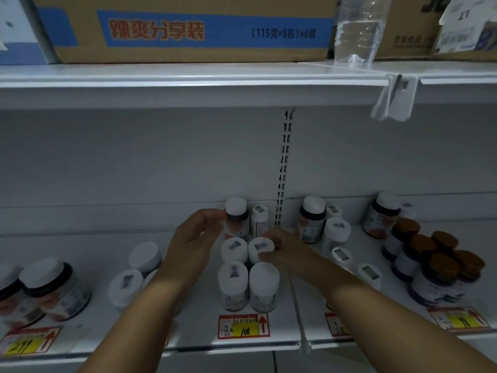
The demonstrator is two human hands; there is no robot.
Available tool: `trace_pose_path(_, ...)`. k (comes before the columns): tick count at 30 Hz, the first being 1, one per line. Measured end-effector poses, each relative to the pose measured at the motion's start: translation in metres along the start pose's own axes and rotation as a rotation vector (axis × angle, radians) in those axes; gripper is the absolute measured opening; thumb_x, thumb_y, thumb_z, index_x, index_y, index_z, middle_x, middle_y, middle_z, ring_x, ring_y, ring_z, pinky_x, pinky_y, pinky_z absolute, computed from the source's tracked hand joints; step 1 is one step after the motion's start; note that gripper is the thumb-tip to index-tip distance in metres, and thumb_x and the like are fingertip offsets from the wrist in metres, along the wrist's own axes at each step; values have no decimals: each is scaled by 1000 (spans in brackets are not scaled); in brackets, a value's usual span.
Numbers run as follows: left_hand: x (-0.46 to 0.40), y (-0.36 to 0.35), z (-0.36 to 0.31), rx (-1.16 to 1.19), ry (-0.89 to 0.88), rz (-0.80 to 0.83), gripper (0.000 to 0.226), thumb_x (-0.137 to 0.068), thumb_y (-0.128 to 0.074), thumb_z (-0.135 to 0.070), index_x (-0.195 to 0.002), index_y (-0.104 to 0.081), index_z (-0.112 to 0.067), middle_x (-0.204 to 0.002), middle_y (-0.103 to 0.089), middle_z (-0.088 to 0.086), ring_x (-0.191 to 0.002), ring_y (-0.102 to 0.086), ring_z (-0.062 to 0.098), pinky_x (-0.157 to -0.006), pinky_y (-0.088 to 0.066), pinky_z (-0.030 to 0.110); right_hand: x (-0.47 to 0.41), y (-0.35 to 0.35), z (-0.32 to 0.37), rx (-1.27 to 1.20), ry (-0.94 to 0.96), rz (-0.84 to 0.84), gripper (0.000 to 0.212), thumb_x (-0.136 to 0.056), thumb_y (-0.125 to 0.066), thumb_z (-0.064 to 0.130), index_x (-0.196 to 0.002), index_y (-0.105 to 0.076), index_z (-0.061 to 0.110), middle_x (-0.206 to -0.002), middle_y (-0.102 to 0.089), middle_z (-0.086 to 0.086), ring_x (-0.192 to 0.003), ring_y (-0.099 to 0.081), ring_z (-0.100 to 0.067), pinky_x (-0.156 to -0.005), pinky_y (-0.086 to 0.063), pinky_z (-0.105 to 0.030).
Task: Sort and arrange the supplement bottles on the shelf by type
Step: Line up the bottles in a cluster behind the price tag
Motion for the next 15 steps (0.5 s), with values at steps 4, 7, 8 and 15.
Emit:
trace_pose_path(4,-1,1,4,10,13,16,37,-92,-52,-10,-87,-67,-43,-95,-69,-24,-91,-61,-7,-78,-42,20,-12,6,2,57,-16,-14,42,-83,-64,31,-121,-51,20,-126,-55,-5,-108,-54,-16,-87,-44,-28)
trace_pose_path(7,-2,5,7,24,38,-4,35,-92,-53,-11,-87,-68,-43,-96,-69,-23,-93,-61,-6,-79,-42,21,-33,17,22,176,72,-180,49,-84,-62,32,-129,-47,20,-131,-53,-3,-114,-53,-17,-84,-37,-22)
trace_pose_path(8,-1,7,9,30,52,-18,34,-91,-53,-12,-87,-68,-42,-97,-69,-22,-94,-61,-5,-80,-43,22,-42,18,32,211,127,-208,48,-84,-62,32,-129,-47,20,-130,-54,-4,-112,-54,-17,-82,-37,-22)
trace_pose_path(15,9,20,14,-28,111,-131,34,-88,-57,-6,-81,-69,-37,-92,-70,-16,-93,-62,3,-81,-44,21,-100,-11,62,538,191,-123,51,-84,-60,36,-128,-46,14,-131,-51,-13,-114,-50,-29,-87,-40,-31)
Point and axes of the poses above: each hand's wrist, its own x-axis away from the middle knuckle, its own y-axis out of the back of the hand, z = x × y, the point moved 3 cm from there along -x, towards the middle knuckle
